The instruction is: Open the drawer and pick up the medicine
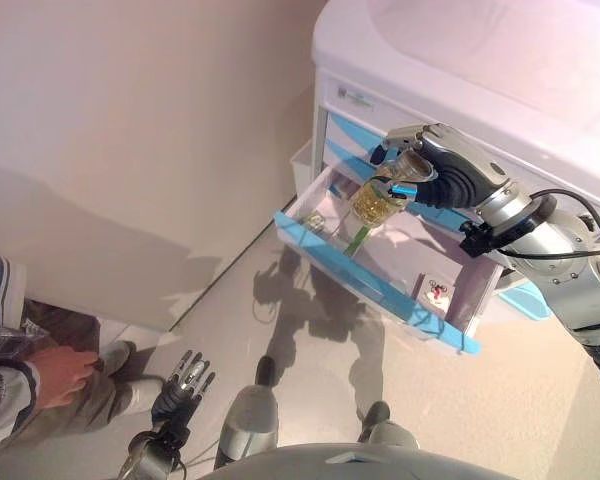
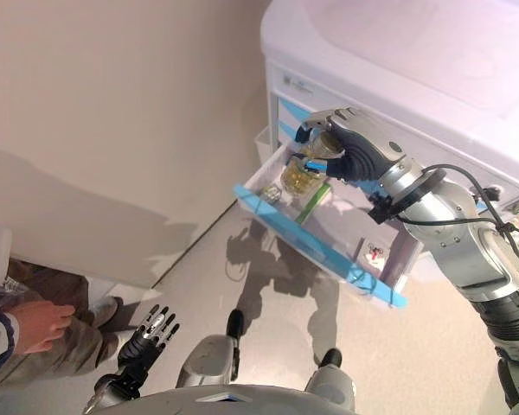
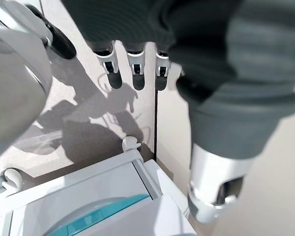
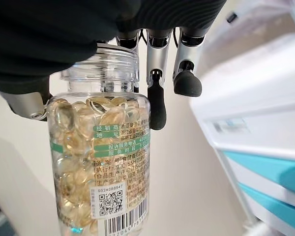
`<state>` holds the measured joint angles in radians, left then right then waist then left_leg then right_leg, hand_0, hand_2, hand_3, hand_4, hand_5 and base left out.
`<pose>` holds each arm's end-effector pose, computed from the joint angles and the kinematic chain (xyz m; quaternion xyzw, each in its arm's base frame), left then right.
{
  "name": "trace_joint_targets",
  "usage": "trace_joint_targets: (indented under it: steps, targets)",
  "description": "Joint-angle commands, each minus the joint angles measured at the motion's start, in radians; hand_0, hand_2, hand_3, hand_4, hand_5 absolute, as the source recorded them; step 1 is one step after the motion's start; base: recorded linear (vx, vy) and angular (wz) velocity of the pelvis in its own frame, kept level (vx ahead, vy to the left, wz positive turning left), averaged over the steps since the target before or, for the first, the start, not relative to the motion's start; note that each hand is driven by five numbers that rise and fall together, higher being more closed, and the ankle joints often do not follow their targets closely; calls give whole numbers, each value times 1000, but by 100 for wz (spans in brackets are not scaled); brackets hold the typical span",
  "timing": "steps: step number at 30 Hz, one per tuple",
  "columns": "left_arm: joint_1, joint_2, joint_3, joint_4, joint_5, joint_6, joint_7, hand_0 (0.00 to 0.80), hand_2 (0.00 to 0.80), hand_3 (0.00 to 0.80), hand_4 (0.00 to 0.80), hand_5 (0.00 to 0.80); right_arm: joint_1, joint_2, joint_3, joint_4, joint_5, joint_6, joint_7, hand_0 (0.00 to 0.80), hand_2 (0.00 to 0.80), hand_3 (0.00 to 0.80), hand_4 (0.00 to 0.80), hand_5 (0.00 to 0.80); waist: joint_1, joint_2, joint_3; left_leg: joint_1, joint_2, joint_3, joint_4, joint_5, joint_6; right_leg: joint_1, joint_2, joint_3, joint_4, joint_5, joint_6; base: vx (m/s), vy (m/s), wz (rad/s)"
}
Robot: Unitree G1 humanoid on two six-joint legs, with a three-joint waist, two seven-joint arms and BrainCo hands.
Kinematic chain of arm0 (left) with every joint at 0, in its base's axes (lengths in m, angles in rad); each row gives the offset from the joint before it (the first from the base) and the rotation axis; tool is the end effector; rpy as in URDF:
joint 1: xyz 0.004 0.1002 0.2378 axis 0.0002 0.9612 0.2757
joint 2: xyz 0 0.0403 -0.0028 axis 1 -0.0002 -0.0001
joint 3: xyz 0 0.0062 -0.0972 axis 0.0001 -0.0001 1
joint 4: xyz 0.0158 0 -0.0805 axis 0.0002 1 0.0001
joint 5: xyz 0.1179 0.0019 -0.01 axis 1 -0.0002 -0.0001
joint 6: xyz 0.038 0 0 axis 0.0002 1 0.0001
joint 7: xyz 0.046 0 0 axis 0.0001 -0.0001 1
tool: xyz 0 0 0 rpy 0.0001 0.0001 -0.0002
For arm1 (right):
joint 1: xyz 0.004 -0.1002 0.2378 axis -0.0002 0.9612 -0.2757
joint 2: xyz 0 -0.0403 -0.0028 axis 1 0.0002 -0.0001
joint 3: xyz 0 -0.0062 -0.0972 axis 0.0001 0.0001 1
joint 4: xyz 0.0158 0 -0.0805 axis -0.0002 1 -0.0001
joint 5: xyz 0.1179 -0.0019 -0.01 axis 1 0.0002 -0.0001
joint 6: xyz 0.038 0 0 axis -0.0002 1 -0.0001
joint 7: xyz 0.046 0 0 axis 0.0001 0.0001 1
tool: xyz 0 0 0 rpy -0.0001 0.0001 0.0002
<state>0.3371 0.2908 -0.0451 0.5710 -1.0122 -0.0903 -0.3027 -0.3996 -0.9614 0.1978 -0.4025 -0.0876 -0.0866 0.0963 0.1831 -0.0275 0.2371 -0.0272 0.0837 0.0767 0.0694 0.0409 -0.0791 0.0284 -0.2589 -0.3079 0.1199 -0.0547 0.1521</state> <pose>0.0736 0.2397 -0.0860 -0.3481 0.2757 0.1282 0.8868 0.2331 -0.1835 0.2324 -0.4979 -0.3360 0.1840 0.7781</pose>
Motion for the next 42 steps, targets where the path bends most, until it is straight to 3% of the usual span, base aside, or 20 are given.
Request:
trace_joint_targets:
  steps: [1,8,14,21,30,33,38,42]
  targets:
    - [34,23,-1,0,51,-8,8,0,0,0,0,0,-97,-57,-51,-22,120,25,-42,800,800,800,800,800,10,-9,-54,59,49,-19,7,-52,3,7,-7,2,-33,86,7,61,-24,-5]
    - [37,39,12,25,68,10,9,0,0,0,0,0,-277,-116,-43,144,263,133,-88,800,800,800,800,800,26,-27,-80,88,50,-22,-3,-55,1,42,0,-5,-51,85,2,61,-25,-3]
    - [45,56,18,35,81,29,10,0,0,0,0,0,-414,-165,0,304,266,193,-162,800,800,800,800,800,41,-36,-88,108,49,-32,-9,-58,2,67,2,-17,-60,84,0,48,-15,3]
    - [46,87,21,41,75,51,25,0,0,0,0,0,-642,-242,151,586,295,281,-218,800,800,800,800,800,58,-47,-103,125,47,-46,-21,-57,2,84,1,-25,-67,85,-1,28,-1,3]
    - [38,128,22,51,59,85,46,0,0,0,0,0,-949,-290,430,922,287,330,-197,800,800,800,800,800,85,-50,-114,132,44,-63,-33,-51,-1,94,-3,-43,-71,89,0,26,-5,6]
    - [39,134,24,45,65,95,50,0,0,0,0,0,-1002,-294,502,980,218,336,-158,800,800,800,800,800,90,-50,-115,132,45,-68,-35,-49,-2,94,-6,-48,-66,87,0,21,-16,7]
    - [44,137,25,29,73,105,58,0,0,0,0,0,-1009,-288,588,1032,100,316,-79,800,800,800,800,800,101,-43,-112,132,46,-79,-39,-45,-2,96,-9,-57,-62,82,-1,4,-3,1]
    - [42,133,24,32,84,109,58,0,0,0,0,0,-934,-254,572,1059,56,304,-54,800,800,800,800,800,108,-33,-107,130,46,-90,-40,-42,-1,96,-12,-63,-55,77,-2,-2,0,1]
